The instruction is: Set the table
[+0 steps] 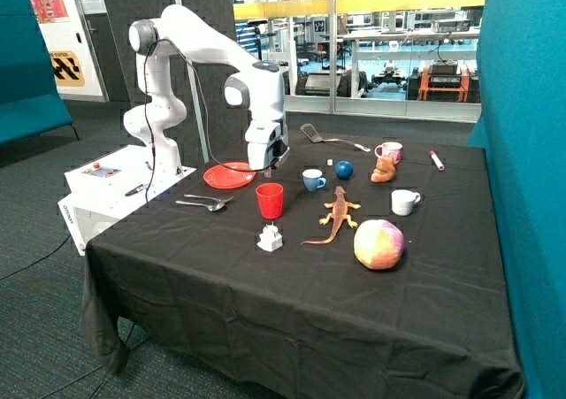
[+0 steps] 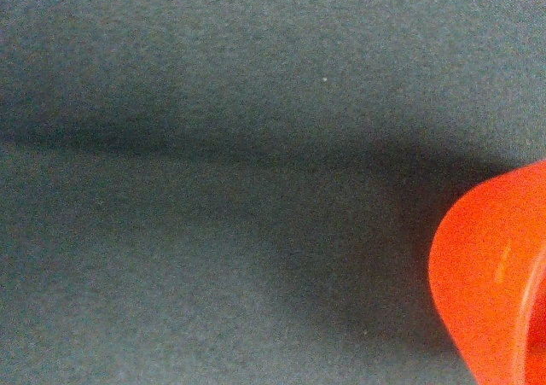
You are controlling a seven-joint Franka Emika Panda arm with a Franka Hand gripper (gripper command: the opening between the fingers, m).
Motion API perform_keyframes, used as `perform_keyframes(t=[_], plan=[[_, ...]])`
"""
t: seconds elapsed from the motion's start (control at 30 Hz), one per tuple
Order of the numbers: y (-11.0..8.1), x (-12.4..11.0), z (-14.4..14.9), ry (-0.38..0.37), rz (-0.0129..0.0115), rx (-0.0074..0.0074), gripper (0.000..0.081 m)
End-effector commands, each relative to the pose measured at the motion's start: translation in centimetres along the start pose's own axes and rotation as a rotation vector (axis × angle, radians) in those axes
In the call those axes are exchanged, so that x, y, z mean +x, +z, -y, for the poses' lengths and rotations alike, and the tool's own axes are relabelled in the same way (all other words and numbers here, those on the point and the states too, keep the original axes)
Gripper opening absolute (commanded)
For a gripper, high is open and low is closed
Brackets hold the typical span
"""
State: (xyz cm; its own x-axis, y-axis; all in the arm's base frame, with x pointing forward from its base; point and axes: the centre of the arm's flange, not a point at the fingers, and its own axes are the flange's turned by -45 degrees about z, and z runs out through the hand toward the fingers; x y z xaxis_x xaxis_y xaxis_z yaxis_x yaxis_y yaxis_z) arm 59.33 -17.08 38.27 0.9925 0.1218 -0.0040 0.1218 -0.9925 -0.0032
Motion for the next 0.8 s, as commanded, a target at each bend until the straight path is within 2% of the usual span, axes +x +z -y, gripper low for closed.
perform_keyframes(t=[0.0,0.4,0.77], plan=[[0.8,0.6,-0.5,0.006,-0.004,-0.0032,0.0321],[1.5,1.3,-0.9,0.012,-0.004,-0.0032,0.0319],[3.1,0.2,-1.4,0.021,-0.004,-0.0031,0.0313]])
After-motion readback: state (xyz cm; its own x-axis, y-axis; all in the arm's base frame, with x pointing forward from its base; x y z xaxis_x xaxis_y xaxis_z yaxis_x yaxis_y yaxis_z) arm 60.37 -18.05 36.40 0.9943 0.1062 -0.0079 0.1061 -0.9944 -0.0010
